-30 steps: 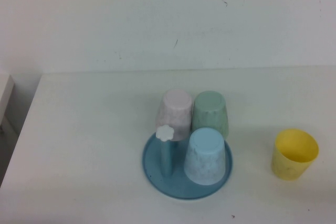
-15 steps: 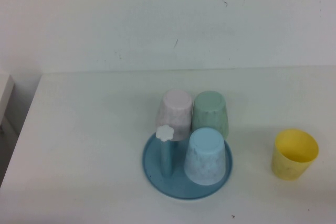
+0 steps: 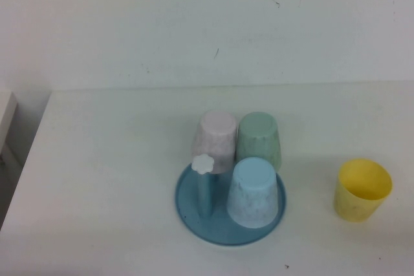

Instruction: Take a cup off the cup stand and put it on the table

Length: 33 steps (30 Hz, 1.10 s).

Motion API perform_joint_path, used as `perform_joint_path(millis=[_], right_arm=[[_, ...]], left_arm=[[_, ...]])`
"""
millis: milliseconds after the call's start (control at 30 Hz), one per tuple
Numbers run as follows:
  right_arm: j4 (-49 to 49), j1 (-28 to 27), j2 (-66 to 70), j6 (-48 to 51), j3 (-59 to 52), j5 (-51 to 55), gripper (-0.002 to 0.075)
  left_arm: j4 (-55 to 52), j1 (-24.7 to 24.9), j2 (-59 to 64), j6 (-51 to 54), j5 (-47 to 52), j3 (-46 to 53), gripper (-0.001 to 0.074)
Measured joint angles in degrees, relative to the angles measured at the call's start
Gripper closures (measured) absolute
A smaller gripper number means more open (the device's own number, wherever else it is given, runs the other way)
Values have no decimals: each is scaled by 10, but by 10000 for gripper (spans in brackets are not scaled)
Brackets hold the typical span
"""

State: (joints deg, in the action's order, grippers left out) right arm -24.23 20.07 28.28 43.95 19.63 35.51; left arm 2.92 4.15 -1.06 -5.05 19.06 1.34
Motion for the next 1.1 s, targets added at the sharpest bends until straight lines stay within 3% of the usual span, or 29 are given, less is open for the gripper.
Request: perform_joint_path(millis=[133, 400, 800, 1100], right_arm=[[40, 0, -9, -26, -14, -44, 726], [226, -17, -119, -255, -72, -138, 726], [245, -178, -234, -304, -141, -111, 726], [258, -224, -256, -320, -180, -106, 727]], left_arm=[[0, 0, 0, 0, 0, 0, 737], [0, 0, 0, 0, 0, 0, 737], [0, 0, 0, 1, 0, 0, 737], [0, 0, 0, 1, 1, -1, 737]])
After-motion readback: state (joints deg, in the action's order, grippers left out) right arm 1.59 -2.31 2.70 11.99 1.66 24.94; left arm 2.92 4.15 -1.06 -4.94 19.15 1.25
